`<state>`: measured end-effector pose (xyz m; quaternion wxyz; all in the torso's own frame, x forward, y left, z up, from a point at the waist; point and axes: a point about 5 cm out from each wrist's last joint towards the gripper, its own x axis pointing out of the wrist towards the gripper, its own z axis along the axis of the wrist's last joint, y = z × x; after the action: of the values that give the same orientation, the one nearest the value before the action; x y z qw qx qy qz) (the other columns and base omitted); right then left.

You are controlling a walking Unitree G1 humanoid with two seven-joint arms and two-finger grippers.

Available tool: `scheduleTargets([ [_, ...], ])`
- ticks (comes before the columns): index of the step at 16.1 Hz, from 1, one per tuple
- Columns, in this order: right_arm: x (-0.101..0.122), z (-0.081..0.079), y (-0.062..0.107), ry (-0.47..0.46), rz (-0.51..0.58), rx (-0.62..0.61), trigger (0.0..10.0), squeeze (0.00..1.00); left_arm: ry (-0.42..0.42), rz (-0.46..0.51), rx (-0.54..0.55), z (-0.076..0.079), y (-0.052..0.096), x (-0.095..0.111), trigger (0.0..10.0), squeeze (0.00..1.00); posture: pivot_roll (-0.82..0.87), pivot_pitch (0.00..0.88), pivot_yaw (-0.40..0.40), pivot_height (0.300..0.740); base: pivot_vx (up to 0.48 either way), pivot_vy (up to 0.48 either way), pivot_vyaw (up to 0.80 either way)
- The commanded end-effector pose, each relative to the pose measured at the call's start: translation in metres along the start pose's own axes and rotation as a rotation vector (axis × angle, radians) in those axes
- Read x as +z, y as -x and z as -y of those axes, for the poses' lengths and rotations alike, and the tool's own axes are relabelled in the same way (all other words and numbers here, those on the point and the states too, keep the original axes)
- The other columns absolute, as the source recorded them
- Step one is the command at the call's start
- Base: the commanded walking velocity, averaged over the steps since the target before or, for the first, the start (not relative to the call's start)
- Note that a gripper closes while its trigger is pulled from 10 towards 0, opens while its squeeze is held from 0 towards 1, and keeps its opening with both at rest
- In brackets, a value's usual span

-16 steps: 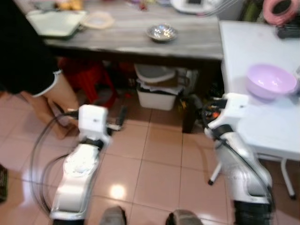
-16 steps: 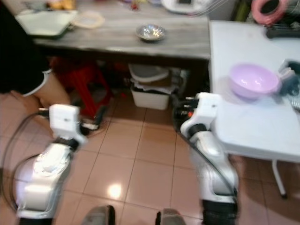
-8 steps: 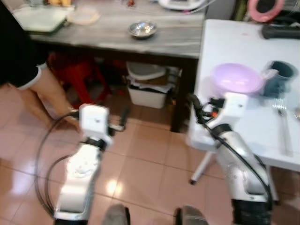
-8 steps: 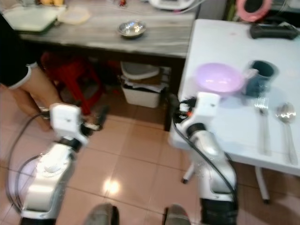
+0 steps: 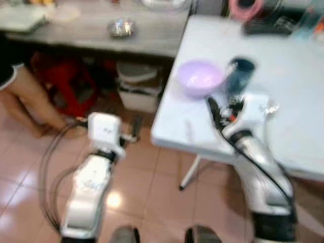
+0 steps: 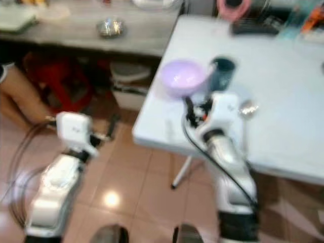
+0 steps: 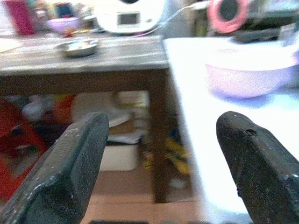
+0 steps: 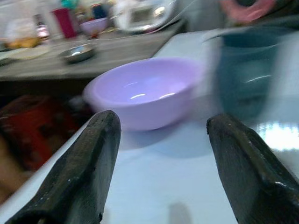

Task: Setting the table

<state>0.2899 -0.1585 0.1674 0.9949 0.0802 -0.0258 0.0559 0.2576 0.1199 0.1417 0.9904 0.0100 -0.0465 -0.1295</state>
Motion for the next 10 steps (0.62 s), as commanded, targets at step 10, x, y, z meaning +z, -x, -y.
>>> scheduleTargets([
  [10, 0.0063, -0.0030, -0.0037, 0.039, 0.044, 0.004, 10.0, 0.00, -0.036, 0.033, -0.004, -0.0087, 0.0022, 0.0053, 10.0, 0.00, 0.00, 0.101, 0.042, 0.740, 0.244, 0.000, 0.21],
])
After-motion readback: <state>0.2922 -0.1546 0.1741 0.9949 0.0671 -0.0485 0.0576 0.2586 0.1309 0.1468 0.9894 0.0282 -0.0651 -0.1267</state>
